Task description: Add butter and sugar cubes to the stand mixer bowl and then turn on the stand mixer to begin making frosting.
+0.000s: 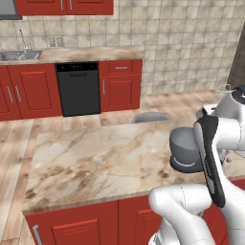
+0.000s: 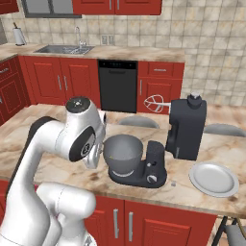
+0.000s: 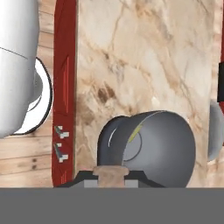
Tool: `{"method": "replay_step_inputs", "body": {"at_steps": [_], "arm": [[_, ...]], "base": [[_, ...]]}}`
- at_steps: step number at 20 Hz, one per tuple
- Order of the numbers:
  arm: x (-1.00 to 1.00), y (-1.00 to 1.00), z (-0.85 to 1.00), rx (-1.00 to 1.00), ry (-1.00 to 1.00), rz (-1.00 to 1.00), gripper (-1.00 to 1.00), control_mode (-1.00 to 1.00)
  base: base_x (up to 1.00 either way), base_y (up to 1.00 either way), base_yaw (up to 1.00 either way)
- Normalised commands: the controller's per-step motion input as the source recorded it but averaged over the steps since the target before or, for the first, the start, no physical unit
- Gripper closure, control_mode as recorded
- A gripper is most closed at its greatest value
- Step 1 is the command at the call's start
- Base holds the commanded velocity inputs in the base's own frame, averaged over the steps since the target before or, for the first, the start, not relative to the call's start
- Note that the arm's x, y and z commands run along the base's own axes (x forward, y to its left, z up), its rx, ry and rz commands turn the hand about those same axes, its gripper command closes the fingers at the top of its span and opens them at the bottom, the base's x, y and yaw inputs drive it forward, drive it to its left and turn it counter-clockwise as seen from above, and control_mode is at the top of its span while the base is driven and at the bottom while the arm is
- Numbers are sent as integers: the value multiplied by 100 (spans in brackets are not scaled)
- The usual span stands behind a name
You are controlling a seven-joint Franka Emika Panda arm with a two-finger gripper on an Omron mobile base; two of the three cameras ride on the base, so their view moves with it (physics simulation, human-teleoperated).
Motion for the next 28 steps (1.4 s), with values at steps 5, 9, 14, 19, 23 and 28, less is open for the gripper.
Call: {"method": "replay_step_inputs", "body": {"at_steps": [5,9,14,19,23,28], "arm": [[53,6,0,-9,14,0,100,-100],[44,0,0,-6,16,0,100,-100],[29,-1,-18,-5,18,0,100,-100],[5,-8,-42,-1,14,0,100,-100],[1,-19,-38,0,10,0,100,-100],[0,-11,-26,0,1,0,100,-100]], "base": [[0,0,0],[0,0,0],[0,0,0],[0,0,0],[0,0,0],[0,0,0]]}}
